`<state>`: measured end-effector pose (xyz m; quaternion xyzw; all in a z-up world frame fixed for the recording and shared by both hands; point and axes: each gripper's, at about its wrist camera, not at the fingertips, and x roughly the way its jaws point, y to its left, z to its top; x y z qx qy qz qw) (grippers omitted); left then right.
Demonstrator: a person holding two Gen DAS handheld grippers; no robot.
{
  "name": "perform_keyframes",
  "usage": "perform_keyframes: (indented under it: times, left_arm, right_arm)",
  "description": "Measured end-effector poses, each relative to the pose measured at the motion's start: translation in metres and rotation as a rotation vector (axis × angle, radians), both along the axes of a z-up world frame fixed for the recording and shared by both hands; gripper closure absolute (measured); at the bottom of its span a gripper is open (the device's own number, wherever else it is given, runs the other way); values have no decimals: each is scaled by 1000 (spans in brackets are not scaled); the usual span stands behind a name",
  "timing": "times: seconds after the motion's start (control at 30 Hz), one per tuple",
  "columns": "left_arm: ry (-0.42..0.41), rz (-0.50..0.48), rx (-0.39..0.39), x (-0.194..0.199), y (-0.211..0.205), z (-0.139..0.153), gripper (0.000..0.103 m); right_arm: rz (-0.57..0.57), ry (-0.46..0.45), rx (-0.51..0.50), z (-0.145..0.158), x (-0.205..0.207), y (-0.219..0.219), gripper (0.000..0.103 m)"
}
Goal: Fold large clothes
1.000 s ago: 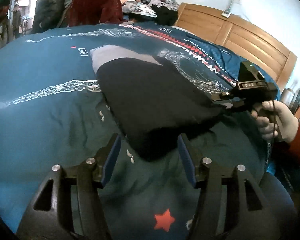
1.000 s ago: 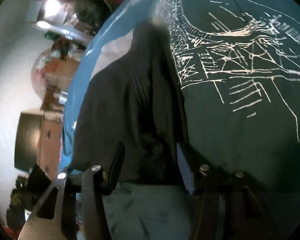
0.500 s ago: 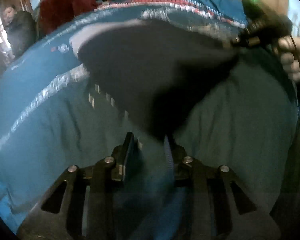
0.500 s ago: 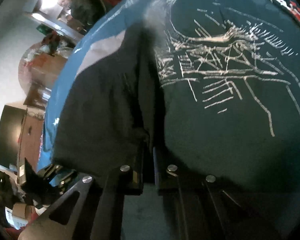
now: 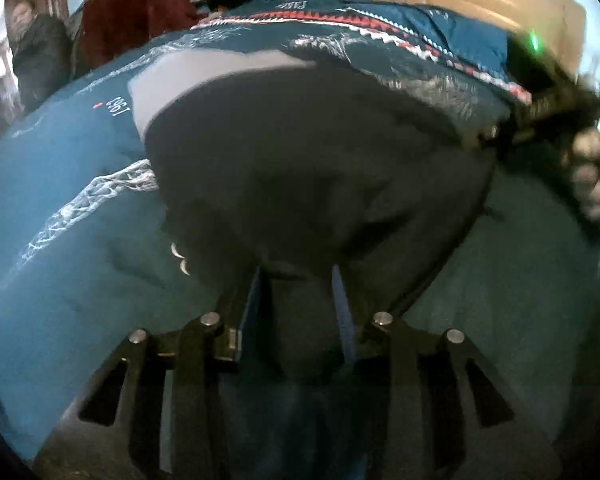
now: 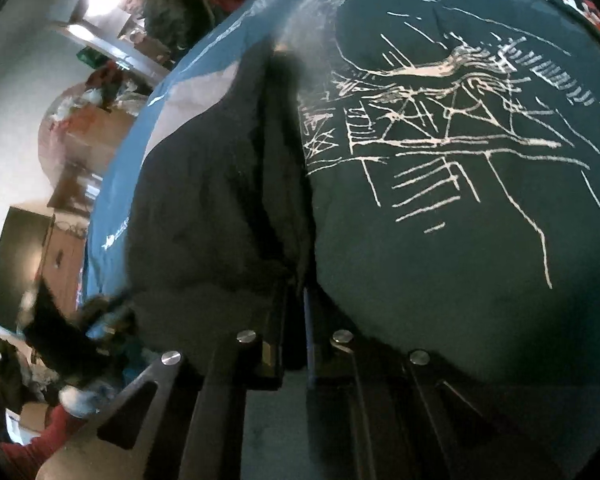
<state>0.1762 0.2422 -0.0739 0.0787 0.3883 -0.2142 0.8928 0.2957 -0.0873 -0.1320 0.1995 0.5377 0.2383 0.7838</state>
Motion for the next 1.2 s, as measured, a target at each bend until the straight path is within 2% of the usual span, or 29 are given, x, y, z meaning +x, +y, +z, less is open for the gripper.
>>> perform_keyframes:
  times: [0.03,0.13,0.2,0.27,0.3,0.33,0.4,0.47,0.5,0.57,0.6,0.63,0.67,0.7,0.73,0.77,0.8,0.87,0.93,1.0,1.07,1.1,1.13,1.17,1.2]
  left_arm:
    - [-55,9,-59,-6,8,19,70]
    - [-201,50,-104,6,18,49,69]
    - [-188,71,-71,38,17,35,61]
    - [-15,96,49,83,13,-15,54]
    - [46,96,12,95,19,-31,53]
    - [50,85,-18,98,23,-24,53]
    - [-18,69,-38,99,28,2,62]
    - [-103,109,-139,116,44,31,62]
    - [-143,141,-165,130,49,40,62]
    - [-160,169,-163,166,50,40,62]
    - [-129,174,-132,189,46,29,60]
    - [-59,184,-54,214,40,5,60]
    - [36,189,21,236,36,-25,46]
    - [104,193,-5,244,40,-43,38]
    - [127,208,-76,249,49,-43,36]
    - [131,224,-84,248,51,-36,35]
    - [108,230,-75,243,50,-28,40]
    - [62,173,-108,218,41,-12,50]
    - [-3,99,-147,167,35,8,50]
    - [-35,12,-174,111,24,17,49]
    - [-18,-48,-174,68,12,14,49]
    - [24,-68,-155,48,5,1,47]
    - [54,-63,-80,32,-2,-19,46]
    - [37,-50,6,20,-10,-35,46]
    - [-7,-34,47,13,-16,-37,45]
  right_arm:
    - [6,-5,-1,-1,1,-2,97]
    - [11,-14,7,-3,0,-5,98]
    - [6,-17,23,-6,-2,-8,100]
    - [3,-21,44,-8,-5,-11,100]
    - [5,-27,59,-9,-6,-13,100]
    - [7,-30,62,-11,-6,-15,100]
    - [10,-41,73,-15,-7,-18,100]
    - [13,-54,92,-19,-8,-20,100]
    - [12,-57,103,-20,-8,-22,100]
    - [9,-63,114,-22,-10,-24,100]
    - [8,-66,113,-22,-10,-25,100]
    - [7,-67,112,-23,-11,-25,100]
    - [7,-67,115,-22,-11,-26,100]
    - [8,-69,122,-23,-11,-27,100]
    - [8,-68,121,-23,-11,-27,100]
    - [7,-71,126,-24,-12,-28,100]
    - [6,-74,132,-25,-13,-29,100]
    - [4,-78,142,-27,-13,-31,100]
    - [5,-83,151,-29,-14,-33,100]
    - [4,-86,162,-30,-14,-34,100]
    - [4,-88,167,-31,-15,-36,100]
    - [4,-89,167,-31,-15,-36,100]
    - [4,-88,165,-31,-15,-36,100]
    - [7,-86,165,-30,-14,-35,100]
    - [14,-80,148,-29,-14,-33,100]
